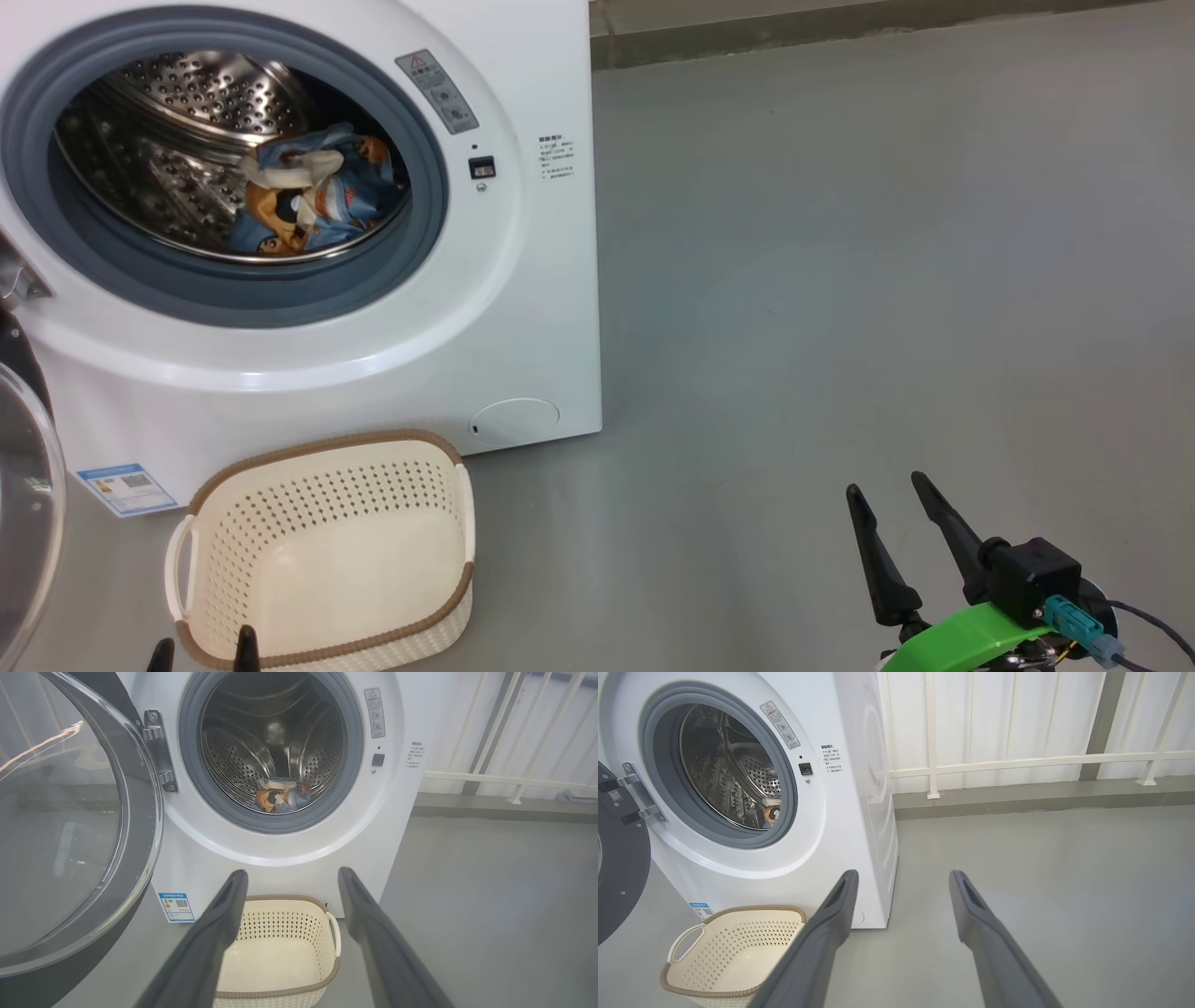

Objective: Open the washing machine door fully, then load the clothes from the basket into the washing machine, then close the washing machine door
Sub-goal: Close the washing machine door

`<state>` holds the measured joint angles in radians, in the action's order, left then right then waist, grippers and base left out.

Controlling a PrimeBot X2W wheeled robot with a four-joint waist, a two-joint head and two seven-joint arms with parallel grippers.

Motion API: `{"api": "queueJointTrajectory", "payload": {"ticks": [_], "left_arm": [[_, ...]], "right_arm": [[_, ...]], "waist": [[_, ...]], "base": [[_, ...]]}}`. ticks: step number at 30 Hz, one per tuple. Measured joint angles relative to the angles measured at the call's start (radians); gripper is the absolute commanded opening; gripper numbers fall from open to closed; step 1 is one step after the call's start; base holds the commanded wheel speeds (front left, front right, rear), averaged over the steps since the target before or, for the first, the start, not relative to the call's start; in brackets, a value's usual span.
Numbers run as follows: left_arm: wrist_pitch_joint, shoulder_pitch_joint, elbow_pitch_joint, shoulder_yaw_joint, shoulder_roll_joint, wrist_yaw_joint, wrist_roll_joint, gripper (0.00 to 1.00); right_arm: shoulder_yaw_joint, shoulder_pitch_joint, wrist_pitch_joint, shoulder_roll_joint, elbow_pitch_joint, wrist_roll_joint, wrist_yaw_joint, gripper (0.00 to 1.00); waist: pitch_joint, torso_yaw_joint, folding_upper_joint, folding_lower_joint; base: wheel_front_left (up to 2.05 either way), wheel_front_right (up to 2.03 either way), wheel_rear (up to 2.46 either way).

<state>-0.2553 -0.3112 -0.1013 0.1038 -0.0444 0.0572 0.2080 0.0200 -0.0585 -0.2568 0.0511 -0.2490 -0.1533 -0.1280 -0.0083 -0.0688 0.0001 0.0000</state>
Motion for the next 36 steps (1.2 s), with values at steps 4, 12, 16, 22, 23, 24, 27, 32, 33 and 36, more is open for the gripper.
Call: {"api": "queueJointTrajectory", "payload": {"ticks": [4,12,16,22,23,24,27,32,33,36], "left_arm": [[0.000,0.000,0.000,0.000,0.000,0.000,0.000,1.00],[0.000,0.000,0.003,-0.008,0.000,-0.014,0.000,1.00],[0.000,0.000,0.006,-0.009,0.000,-0.015,0.000,1.00],[0.000,0.000,0.007,-0.005,0.000,-0.017,0.004,1.00],[0.000,0.000,0.007,-0.003,0.000,-0.018,0.011,1.00],[0.000,0.000,0.007,-0.002,0.000,-0.019,0.017,1.00],[0.000,-0.001,0.008,0.002,0.000,-0.019,0.029,1.00],[0.000,-0.002,0.012,0.012,0.000,-0.019,0.029,1.00],[0.000,-0.004,0.013,0.015,0.000,-0.017,0.029,1.00],[0.000,-0.017,0.016,0.026,0.000,-0.007,0.040,1.00]], "right_arm": [[0.000,0.000,0.000,0.000,0.000,0.000,0.000,1.00],[0.000,0.000,0.000,0.000,0.000,-0.001,0.000,1.00],[0.000,0.000,0.000,0.000,0.000,-0.001,0.000,1.00],[0.003,0.001,0.000,0.000,0.000,-0.001,0.000,1.00],[0.004,0.001,0.000,0.000,0.000,-0.001,0.000,1.00],[0.004,0.002,0.000,0.000,0.000,-0.001,0.000,1.00],[0.007,0.006,0.000,0.000,0.000,-0.001,0.000,1.00],[0.011,0.029,0.000,0.000,-0.002,-0.001,0.000,1.00],[0.012,0.030,0.000,0.000,-0.002,-0.001,0.000,1.00],[0.014,0.039,0.000,0.000,-0.004,-0.008,0.000,1.00]], "waist": [[-0.003,0.002,0.0000,0.0000],[-0.007,0.018,0.0000,-0.0001],[-0.010,0.041,0.0000,0.0000],[-0.017,0.091,0.0000,0.0000],[-0.019,0.101,0.0000,0.0000],[-0.020,0.111,0.0000,0.0000],[-0.024,0.142,0.0000,0.0000],[-0.030,0.199,0.0000,0.0000],[-0.031,0.211,0.0000,0.0000],[-0.034,0.249,0.0000,0.0000]], "base": [[0.00,0.00,0.00],[0.00,0.00,0.00],[0.00,0.00,0.00],[0.00,0.00,0.00],[0.00,0.00,0.00],[0.00,0.00,0.00],[0.00,0.00,0.00],[0.00,0.00,0.00],[0.00,0.00,0.00],[0.00,0.00,0.00]]}}
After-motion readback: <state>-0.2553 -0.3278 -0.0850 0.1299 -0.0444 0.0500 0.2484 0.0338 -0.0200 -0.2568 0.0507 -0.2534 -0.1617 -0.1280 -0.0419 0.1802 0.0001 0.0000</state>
